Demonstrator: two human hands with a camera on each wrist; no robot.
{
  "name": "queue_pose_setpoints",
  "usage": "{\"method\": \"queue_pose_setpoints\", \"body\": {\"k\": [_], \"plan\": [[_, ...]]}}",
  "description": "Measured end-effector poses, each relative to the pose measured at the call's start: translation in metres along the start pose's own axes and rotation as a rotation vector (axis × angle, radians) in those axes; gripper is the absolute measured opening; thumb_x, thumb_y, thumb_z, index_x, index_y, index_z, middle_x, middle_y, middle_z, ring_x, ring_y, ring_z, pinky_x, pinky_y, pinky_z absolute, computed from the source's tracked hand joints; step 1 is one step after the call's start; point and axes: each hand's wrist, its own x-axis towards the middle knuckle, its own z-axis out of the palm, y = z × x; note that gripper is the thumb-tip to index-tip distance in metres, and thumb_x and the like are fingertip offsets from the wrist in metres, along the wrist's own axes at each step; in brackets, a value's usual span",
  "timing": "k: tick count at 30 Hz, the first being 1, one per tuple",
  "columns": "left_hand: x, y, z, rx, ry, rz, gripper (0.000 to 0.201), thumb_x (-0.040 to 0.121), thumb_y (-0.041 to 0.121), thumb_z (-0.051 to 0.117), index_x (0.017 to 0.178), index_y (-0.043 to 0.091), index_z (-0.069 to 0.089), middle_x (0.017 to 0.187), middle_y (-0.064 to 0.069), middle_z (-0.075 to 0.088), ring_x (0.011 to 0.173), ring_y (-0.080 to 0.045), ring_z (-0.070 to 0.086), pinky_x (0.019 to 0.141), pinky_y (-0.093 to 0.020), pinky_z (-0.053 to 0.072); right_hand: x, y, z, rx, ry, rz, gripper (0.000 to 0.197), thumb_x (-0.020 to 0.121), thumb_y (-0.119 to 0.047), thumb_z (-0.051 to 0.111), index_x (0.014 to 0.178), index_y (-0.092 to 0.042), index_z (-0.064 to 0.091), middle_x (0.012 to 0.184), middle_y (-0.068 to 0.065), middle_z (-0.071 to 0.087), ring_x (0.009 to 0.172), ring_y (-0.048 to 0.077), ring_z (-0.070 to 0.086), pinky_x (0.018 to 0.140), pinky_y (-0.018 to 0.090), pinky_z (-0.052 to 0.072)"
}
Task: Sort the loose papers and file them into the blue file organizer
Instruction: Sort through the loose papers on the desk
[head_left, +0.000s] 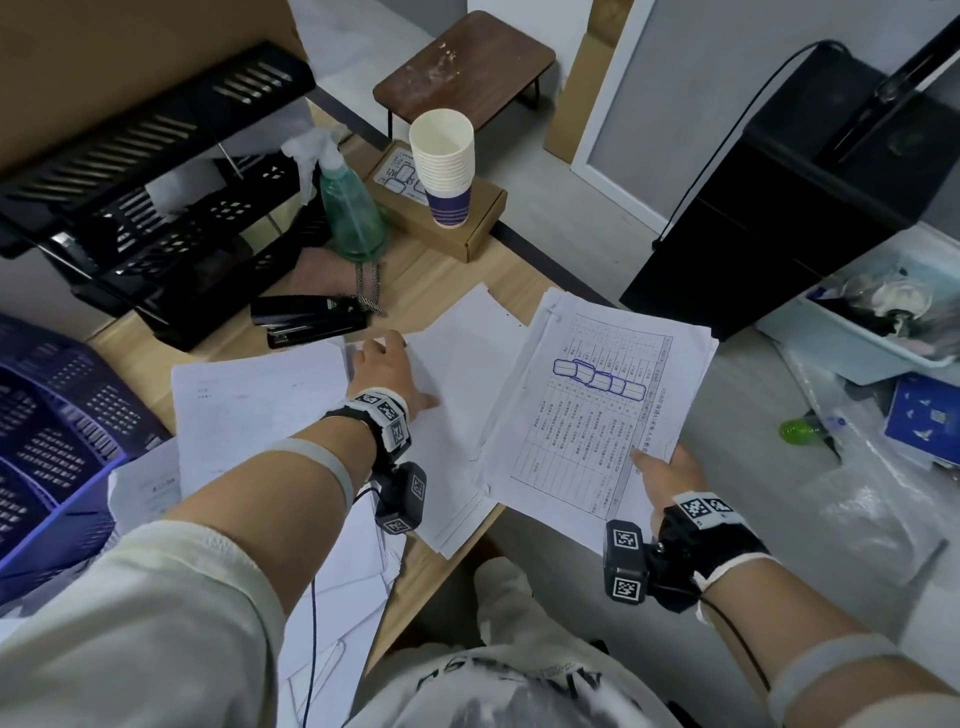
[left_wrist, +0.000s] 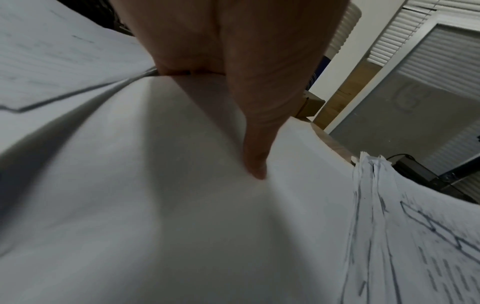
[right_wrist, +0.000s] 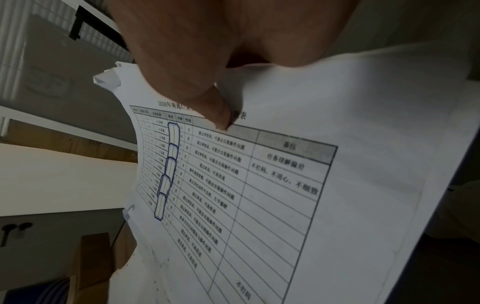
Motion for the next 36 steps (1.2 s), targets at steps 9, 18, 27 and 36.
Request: {"method": "queue_pose_setpoints", "body": {"k": [9,18,27,36], "plan": [[0.002,0.005,-0.003,-0.072,-0.162,-0.083,0.066,0.078,0.041,0.075,0.131,0.01,0.048,0.132,-0.011,0.056,0.118,-0.033,0.056,0.094,-0.036,0.051,0.002,0.012,-0.014,-0.019,-0.008,0.015,0.012,0.08,-0.022,0.068,0.086,-0.032,0.071,0.097,-0.011,0.073,0.093,0.023,0.069,0.093,0.051,0.052],[-0.035,0.015,-0.112,-0.449,0.391,0.075,0.019,0.08,0.019,0.063,0.097,0.013,0.057,0.087,-0.006,0.058,0.083,-0.03,0.057,0.072,-0.031,0.044,-0.02,-0.039,-0.006,0.063,0.061,-0.026,0.031,0.091,-0.009,0.062,0.122,-0.011,0.062,0.115,0.006,0.066,0.106,0.031,0.063,0.099,0.051,0.047],[-0.086,0.018,-0.099,-0.21,0.357,0.481,0.015,0.078,0.022,0.064,0.088,0.027,0.054,0.084,0.005,0.061,0.078,-0.027,0.061,0.068,-0.039,0.054,-0.023,-0.06,0.027,0.062,-0.054,-0.024,0.029,0.087,-0.016,0.064,0.114,-0.022,0.062,0.118,0.005,0.066,0.106,0.033,0.063,0.098,0.057,0.047],[-0.095,0.012,0.008,0.022,-0.173,0.398,0.021,0.09,0.021,0.051,0.108,0.03,0.056,0.113,0.0,0.066,0.094,-0.025,0.059,0.077,-0.032,0.047,-0.012,-0.033,0.011,-0.071,-0.096,0.032,0.035,0.08,-0.022,0.066,0.114,-0.027,0.062,0.112,0.001,0.069,0.098,0.03,0.066,0.096,0.054,0.049]]}}
